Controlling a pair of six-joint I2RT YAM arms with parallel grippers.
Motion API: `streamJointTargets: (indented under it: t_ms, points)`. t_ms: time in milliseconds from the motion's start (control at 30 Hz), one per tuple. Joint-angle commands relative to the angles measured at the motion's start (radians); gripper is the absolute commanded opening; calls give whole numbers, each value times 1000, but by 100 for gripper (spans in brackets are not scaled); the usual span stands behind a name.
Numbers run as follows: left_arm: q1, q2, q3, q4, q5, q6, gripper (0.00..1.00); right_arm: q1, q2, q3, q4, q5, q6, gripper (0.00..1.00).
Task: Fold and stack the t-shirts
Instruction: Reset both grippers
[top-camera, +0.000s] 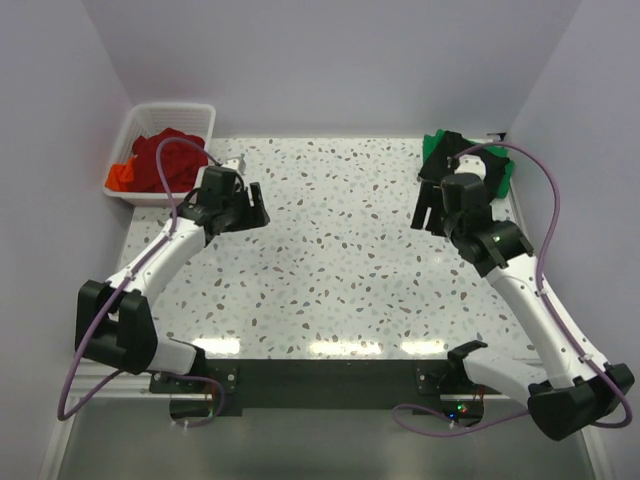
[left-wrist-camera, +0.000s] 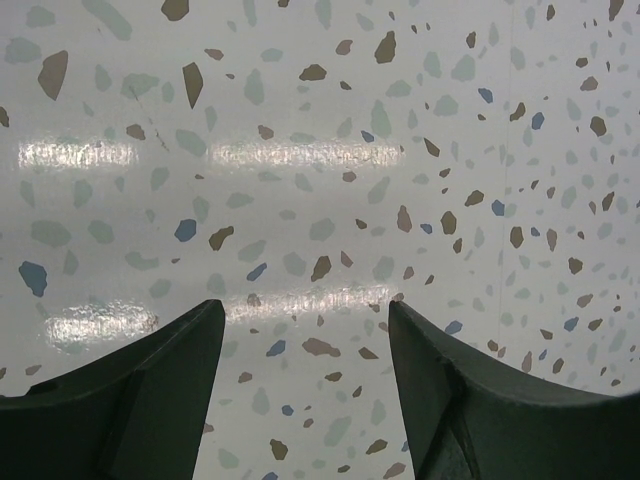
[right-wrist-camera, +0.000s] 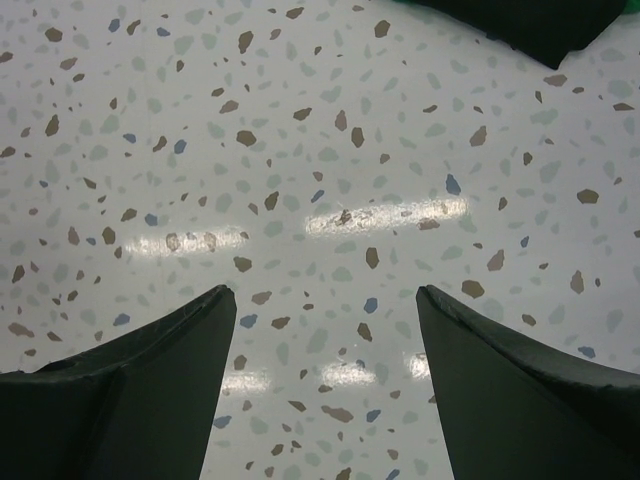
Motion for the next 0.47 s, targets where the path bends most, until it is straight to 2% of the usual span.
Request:
streamJointTargets:
  t_ms: [0, 367, 433]
  points:
    - [6, -39, -2, 25, -2, 28, 72, 15, 11, 20, 46, -39, -13, 77]
    - [6, -44, -4, 34, -2, 31, 72, 44, 45, 40, 88, -59, -51, 75]
    - [6, -47, -4, 37, -8, 33, 72, 50, 37, 34, 109, -65, -62, 77]
